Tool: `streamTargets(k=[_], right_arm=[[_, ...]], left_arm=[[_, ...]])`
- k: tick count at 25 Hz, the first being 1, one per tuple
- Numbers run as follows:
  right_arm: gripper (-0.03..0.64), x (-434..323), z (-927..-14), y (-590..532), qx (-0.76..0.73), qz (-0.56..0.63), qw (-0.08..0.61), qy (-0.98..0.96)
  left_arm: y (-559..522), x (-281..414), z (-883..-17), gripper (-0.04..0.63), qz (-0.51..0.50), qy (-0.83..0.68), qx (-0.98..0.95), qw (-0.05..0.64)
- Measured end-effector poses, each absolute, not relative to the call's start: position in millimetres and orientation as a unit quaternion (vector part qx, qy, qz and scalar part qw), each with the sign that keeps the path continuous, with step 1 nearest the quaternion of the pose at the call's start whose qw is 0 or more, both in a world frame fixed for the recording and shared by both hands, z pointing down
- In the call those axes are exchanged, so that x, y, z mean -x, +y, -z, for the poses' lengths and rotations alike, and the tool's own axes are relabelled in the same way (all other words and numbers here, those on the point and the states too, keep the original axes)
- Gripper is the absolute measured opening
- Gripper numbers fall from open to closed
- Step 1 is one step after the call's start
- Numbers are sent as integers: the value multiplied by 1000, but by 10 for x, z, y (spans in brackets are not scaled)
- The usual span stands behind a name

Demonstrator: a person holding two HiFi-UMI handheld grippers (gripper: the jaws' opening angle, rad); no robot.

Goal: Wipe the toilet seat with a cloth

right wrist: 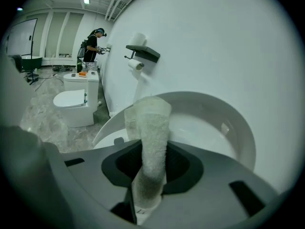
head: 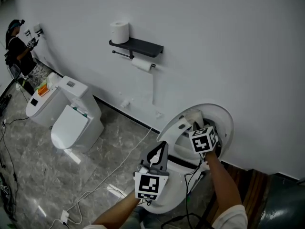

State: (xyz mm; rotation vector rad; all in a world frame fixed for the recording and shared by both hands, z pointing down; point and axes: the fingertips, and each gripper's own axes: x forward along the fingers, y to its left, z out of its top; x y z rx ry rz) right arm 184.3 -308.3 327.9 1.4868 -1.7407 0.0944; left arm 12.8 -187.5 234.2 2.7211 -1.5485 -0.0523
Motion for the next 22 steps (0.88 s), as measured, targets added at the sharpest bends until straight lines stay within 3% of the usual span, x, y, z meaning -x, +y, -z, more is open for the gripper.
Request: streamTargets(k=[22], right_arm=[[110,-2941,-3164,-2619,-682,-101,330,-645]], left_arm=[[-1644,-686,-2355,11,8,-464,-886,7]])
